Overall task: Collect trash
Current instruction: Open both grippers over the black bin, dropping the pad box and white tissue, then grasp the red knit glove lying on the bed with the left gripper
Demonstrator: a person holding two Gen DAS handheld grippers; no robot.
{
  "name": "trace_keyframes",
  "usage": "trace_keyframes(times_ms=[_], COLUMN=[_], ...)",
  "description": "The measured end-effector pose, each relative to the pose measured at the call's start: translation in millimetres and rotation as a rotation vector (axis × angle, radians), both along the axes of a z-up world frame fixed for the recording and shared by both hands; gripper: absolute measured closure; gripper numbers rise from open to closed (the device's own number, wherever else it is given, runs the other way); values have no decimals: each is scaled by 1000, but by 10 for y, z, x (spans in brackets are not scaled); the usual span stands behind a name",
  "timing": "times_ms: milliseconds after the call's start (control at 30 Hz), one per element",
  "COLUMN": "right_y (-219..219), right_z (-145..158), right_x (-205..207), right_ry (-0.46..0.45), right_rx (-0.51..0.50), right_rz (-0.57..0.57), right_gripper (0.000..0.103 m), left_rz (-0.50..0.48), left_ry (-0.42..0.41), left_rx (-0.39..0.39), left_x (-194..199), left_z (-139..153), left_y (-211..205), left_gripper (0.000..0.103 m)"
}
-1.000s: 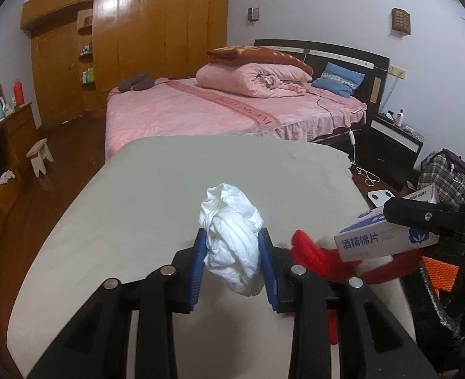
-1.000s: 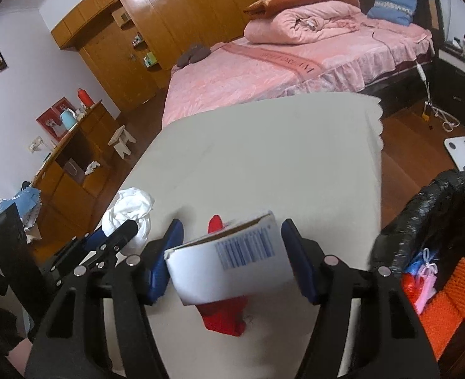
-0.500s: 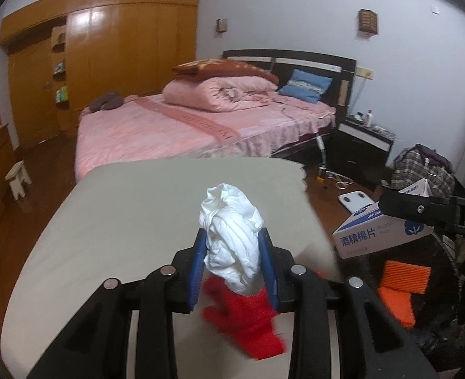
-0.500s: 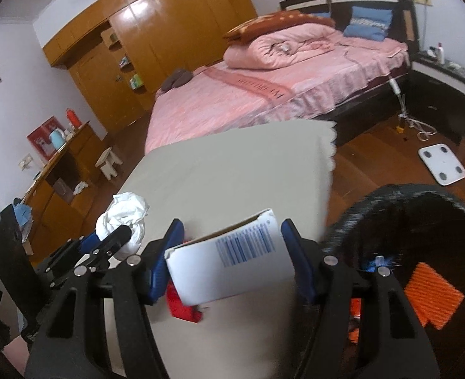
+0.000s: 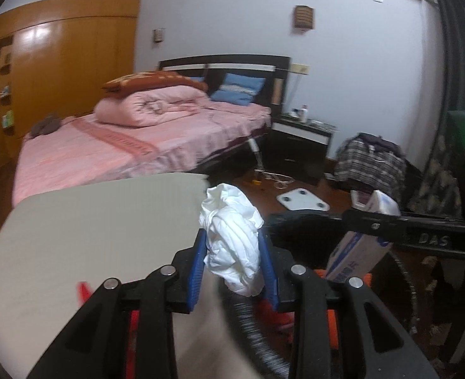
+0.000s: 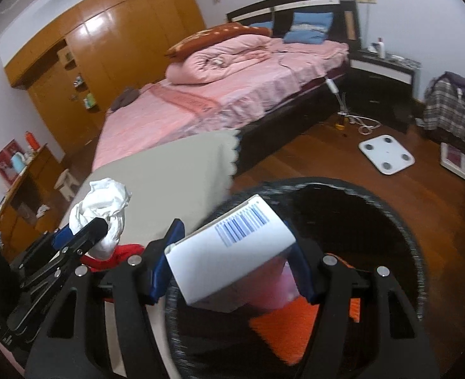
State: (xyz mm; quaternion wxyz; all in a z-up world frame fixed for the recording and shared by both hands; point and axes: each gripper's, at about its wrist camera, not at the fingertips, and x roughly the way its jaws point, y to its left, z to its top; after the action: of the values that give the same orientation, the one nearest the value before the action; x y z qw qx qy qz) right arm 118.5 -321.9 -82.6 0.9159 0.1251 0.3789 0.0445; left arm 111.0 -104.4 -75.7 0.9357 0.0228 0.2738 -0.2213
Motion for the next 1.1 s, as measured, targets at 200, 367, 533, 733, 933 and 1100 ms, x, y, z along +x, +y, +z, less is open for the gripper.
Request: trace_keyframes(times_ms=[200,367,533,733,933,1100], right_y=[-314,-531,-531,-155,440,885], right_z=[-81,-81,-60,-59,-138,-201], right_x=[-57,-97,-112,-70,-10,15], right_ry=[15,4,-19,-38,-45,-50], right_rx=[-51,-87,-88,-92,-68,-46], right_rz=[-72,-151,-175,-101,17,93], right_gripper=[40,23,10,7,7,7], left_rz=[-107,-150,-114,9,172,260], left_ry=[34,50,35,10,6,35], left_rx=[-29,-27,-18,11,59,98], left_x=[53,99,51,10,-51,-136], left_z=[-99,-179,-187,-171,-224,-362], left_y=[-440,-575,-411,72,729,1172], left_gripper=[63,50,39,32,32,37])
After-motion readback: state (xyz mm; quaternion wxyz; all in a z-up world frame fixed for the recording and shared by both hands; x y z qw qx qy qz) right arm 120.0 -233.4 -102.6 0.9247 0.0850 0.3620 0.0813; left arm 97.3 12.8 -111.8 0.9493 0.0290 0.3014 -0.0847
